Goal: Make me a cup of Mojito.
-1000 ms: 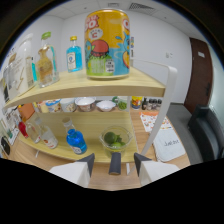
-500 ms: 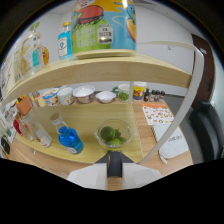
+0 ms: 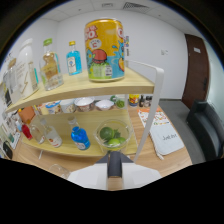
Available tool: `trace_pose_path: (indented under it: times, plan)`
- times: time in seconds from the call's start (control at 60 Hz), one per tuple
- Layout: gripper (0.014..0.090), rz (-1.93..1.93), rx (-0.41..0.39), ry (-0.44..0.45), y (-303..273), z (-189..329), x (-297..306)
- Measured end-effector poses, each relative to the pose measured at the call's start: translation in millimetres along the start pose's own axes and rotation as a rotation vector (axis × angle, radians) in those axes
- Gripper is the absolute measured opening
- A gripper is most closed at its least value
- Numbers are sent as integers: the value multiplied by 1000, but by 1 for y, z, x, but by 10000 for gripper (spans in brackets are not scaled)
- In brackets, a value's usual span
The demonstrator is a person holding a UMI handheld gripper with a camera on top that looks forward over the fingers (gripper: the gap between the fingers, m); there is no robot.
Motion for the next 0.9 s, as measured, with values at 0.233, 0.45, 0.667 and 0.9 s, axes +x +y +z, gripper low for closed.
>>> trace_pose_path:
  times: [0.233, 0.45, 0.667, 0.9]
  plan:
    - [159, 32, -17, -1, 40, -32, -35]
    - [160, -11, -32, 8, 74, -35, -72]
    - [160, -285, 7, 95, 74, -31, -88]
    - [160, -782, 151, 255, 37, -30, -83]
